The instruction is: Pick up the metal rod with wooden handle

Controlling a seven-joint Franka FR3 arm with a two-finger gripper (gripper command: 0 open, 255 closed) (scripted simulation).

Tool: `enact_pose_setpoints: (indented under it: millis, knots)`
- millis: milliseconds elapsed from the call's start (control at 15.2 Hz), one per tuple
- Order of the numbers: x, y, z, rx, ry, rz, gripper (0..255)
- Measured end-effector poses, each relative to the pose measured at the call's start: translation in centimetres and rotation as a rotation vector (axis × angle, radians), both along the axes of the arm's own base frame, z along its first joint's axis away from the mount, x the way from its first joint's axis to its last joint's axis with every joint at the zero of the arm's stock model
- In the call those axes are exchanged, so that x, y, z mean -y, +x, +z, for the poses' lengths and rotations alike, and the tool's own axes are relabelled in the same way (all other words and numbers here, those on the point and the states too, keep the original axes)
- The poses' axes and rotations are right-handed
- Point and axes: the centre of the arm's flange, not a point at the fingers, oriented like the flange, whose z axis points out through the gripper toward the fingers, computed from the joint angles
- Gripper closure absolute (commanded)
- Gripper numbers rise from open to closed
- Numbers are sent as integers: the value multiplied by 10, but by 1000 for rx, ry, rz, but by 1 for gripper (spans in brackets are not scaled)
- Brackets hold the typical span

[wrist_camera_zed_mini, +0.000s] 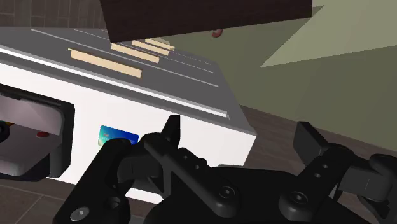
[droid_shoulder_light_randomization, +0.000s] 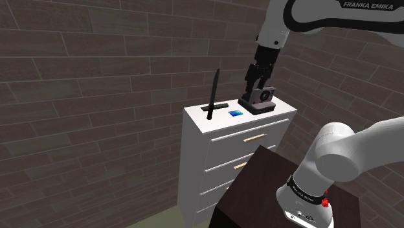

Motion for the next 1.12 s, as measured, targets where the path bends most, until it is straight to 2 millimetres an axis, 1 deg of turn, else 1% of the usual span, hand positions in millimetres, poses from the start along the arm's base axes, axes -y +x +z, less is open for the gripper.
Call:
enact_pose_setpoints:
  millis: [66,132,198,264,396,528,792,1122]
  knots:
    - [0,0,0,0,0,0,0]
    - [-3,3,-5,5,-10,-14,0]
    - [-7,9,-10,14,-25,-37,0]
    - [-11,14,-19,25,-42,-65,0]
    - [-19,32,-33,51,-81,-125,0]
    - [-23,48,-48,79,-120,-188,0]
    - [-36,85,-80,135,-200,-313,0]
    - [-35,133,-117,204,-300,-471,0]
